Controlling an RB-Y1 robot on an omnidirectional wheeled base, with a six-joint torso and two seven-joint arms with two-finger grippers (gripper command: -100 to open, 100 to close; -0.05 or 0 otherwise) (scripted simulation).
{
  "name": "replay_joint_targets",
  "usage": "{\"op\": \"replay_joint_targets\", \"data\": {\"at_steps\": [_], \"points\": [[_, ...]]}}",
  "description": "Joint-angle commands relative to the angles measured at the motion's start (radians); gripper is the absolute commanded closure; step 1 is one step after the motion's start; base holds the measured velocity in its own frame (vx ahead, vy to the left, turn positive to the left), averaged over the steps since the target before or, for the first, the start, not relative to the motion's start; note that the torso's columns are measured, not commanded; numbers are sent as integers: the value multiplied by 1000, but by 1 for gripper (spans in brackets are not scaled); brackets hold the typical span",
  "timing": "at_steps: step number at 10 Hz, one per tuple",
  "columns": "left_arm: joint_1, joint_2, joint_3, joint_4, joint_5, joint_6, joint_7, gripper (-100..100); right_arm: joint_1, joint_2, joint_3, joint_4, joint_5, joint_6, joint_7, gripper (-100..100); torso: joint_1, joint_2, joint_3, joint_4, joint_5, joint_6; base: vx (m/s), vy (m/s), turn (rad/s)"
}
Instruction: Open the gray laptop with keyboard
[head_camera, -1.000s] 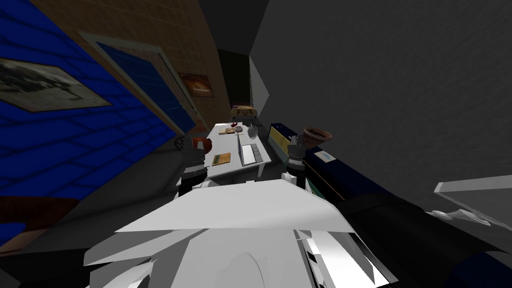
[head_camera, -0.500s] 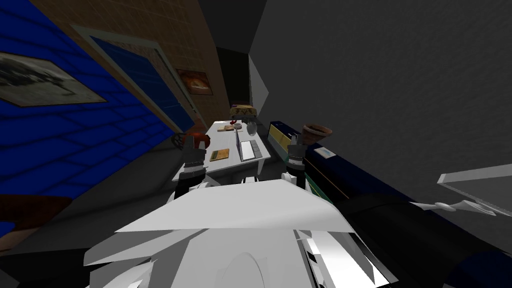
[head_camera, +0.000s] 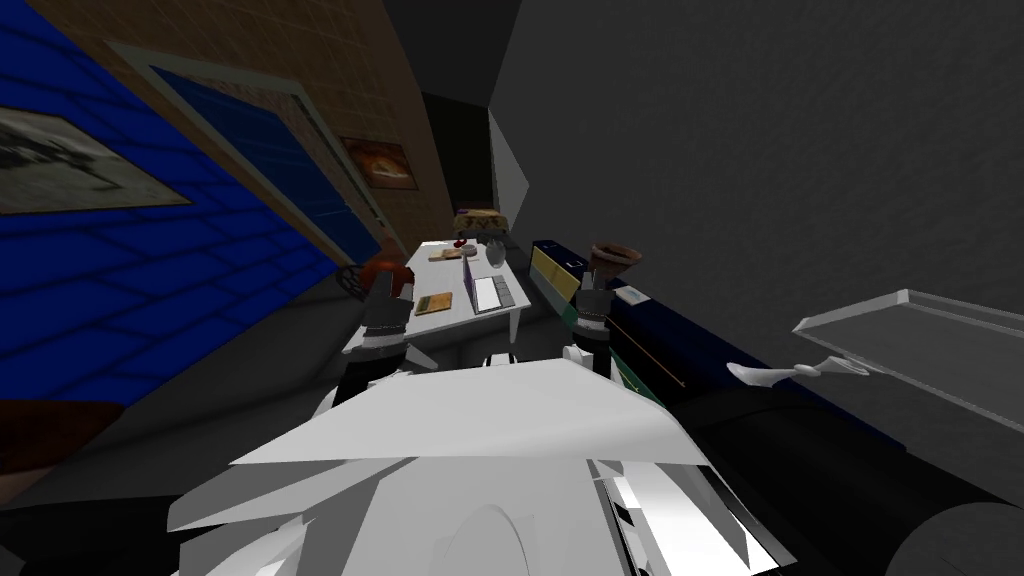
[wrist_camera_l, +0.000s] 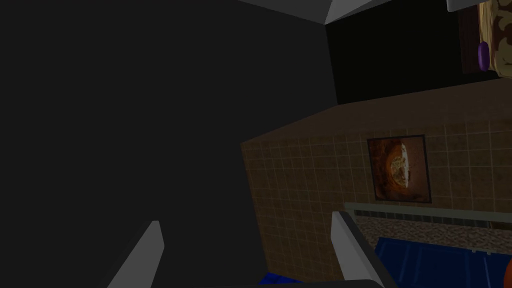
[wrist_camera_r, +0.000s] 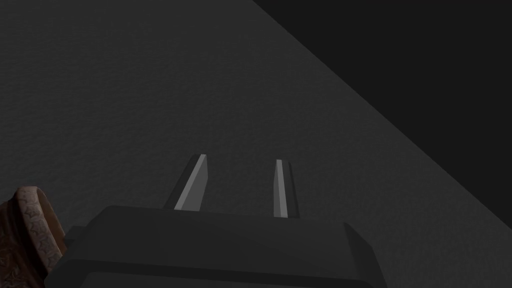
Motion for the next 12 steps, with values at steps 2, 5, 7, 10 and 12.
{"op": "replay_joint_targets", "data": {"at_steps": [2, 5, 7, 10, 12], "points": [[51, 32, -3, -52, -9, 72, 12, -100, 0, 0, 0, 0, 0, 0, 0, 0, -1, -3, -2, -1, 0, 0, -102, -104, -51], [80, 65, 11, -60, -22, 125, 8, -100, 0, 0, 0, 0, 0, 0, 0, 0, 1, -4, -3, -1, 0, 0, -12, -88, -60], [99, 102, 23, -58, -40, 169, 1, -100, 1, 0, 0, 0, 0, 0, 0, 0, 1, -4, -3, -1, 0, 0, 71, -59, -71], [120, 150, 36, -52, -66, 224, -10, -100, 1, 0, 0, 0, 0, 0, 0, 0, 1, 0, 0, 0, 0, 0, 69, -33, -59], [134, 186, 45, -48, -87, 264, -19, -100, 1, 0, 0, 0, 0, 0, 0, 0, -1, -2, -1, -1, 0, 0, 103, -42, -76]]}}
